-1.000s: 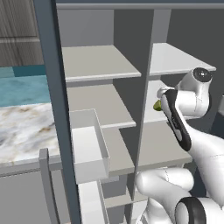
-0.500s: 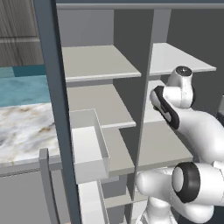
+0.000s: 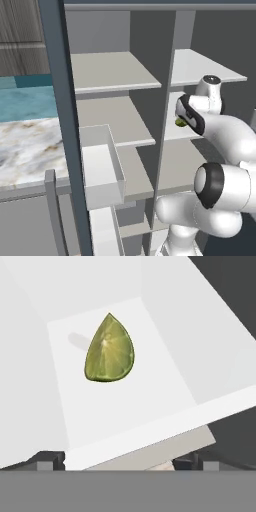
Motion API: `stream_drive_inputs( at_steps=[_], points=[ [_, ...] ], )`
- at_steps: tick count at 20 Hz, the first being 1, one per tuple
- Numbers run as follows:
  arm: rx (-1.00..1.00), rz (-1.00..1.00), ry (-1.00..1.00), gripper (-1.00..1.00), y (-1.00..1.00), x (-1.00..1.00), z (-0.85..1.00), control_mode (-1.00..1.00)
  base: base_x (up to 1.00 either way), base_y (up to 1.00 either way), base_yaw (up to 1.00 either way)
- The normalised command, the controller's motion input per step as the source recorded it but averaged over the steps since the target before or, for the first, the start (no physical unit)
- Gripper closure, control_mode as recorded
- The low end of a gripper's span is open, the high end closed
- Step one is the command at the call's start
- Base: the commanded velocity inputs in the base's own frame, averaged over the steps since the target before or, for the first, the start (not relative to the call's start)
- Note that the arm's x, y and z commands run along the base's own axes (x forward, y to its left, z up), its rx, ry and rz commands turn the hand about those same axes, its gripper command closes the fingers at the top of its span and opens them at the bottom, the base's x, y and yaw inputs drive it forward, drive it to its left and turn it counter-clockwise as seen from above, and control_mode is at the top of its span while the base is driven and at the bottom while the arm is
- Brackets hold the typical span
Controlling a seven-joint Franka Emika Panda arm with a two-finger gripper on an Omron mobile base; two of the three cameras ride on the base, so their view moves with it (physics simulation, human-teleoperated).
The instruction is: Take the lemon wedge from the fridge and place it on the plate with fish on the dining counter.
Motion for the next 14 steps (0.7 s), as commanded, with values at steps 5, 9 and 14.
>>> stream_drive_inputs(
  at_steps=[5, 9, 14],
  points=[
    [0.0, 0.02, -0.07, -1.0, -0.17, 0.1, -0.26, -1.0, 0.0, 0.0, 0.0],
    [0.0, 0.08, -0.23, -1.0, 0.02, -0.07, -0.26, -1.0, 0.0, 0.0, 0.0],
    [0.0, 0.02, -0.14, -1.0, 0.22, -0.14, 0.0, -1.0, 0.0, 0.0, 0.0]
  ],
)
